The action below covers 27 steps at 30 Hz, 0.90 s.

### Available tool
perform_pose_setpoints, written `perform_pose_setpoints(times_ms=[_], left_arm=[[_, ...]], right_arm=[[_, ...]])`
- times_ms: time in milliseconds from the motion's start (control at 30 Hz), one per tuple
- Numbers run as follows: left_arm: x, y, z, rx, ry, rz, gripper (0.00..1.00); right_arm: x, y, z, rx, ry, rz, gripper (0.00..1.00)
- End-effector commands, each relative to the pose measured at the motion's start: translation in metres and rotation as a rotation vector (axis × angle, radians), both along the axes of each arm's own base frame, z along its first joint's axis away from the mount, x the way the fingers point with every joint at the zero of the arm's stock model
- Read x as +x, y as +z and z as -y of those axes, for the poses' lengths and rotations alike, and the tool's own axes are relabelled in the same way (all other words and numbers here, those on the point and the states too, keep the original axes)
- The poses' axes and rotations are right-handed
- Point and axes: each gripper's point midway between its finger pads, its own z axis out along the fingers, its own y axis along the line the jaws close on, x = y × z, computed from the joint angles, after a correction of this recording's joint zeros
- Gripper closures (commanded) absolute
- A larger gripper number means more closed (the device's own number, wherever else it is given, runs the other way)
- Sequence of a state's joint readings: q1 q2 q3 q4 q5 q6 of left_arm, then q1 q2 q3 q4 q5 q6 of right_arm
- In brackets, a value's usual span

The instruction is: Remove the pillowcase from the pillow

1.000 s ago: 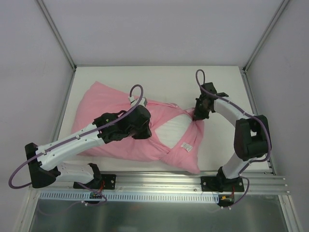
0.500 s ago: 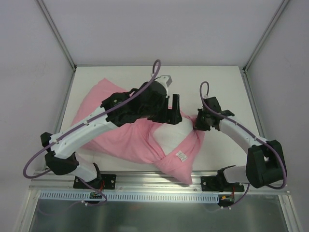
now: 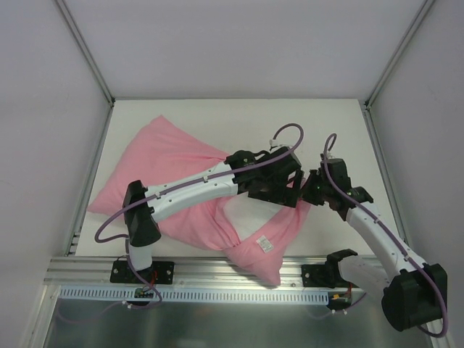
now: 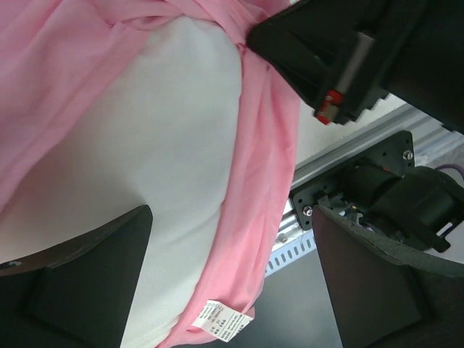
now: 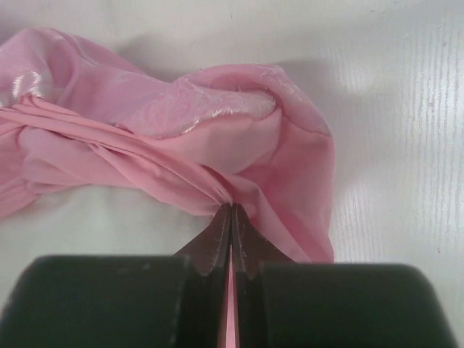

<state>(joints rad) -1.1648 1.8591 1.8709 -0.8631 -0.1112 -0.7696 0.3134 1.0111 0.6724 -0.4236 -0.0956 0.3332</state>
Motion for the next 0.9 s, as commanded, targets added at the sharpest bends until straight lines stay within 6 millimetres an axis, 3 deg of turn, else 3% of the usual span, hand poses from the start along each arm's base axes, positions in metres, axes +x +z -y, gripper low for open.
perform_pose_setpoints(times_ms=[0, 100, 367, 500, 600, 633, 700, 733, 767, 867], left_arm=[[0.009, 0.007, -0.008, 0.000, 0.095, 0.040, 0.06], [0.020, -0.001, -0.016, 0.038, 0.148, 0.080, 0.05], [0.033, -0.064, -0.021, 0.211, 0.225, 0.070, 0.07], [0.040, -0.091, -0.033, 0.283, 0.277, 0.023, 0.11], [0.041, -0.105, -0.035, 0.296, 0.289, -0.029, 0.20], [0.041, -0.108, -0.035, 0.296, 0.289, -0.045, 0.26], [0.042, -0.113, -0.031, 0.301, 0.276, -0.059, 0.53], [0.043, -0.114, -0.031, 0.300, 0.262, -0.076, 0.72], [0.045, -0.117, -0.030, 0.300, 0.260, -0.090, 1.00], [0.052, -0.104, -0.035, 0.265, 0.272, -0.101, 1.00]], right_arm=[[-0.006, 0.012, 0.001, 0.063, -0.012, 0.024, 0.99], [-0.011, 0.017, 0.003, 0.078, -0.018, 0.041, 0.99], [-0.022, 0.024, 0.010, 0.081, -0.036, 0.087, 0.99], [-0.028, 0.026, 0.017, 0.052, -0.042, 0.102, 0.99], [-0.030, 0.026, 0.016, 0.059, -0.040, 0.104, 0.99], [-0.031, 0.026, 0.016, 0.062, -0.045, 0.104, 0.99], [-0.032, 0.025, 0.016, 0.065, -0.044, 0.105, 0.99], [-0.032, 0.025, 0.016, 0.063, -0.043, 0.106, 0.99], [-0.032, 0.026, 0.016, 0.061, -0.041, 0.106, 0.99], [-0.033, 0.028, 0.018, 0.052, -0.037, 0.107, 0.99]])
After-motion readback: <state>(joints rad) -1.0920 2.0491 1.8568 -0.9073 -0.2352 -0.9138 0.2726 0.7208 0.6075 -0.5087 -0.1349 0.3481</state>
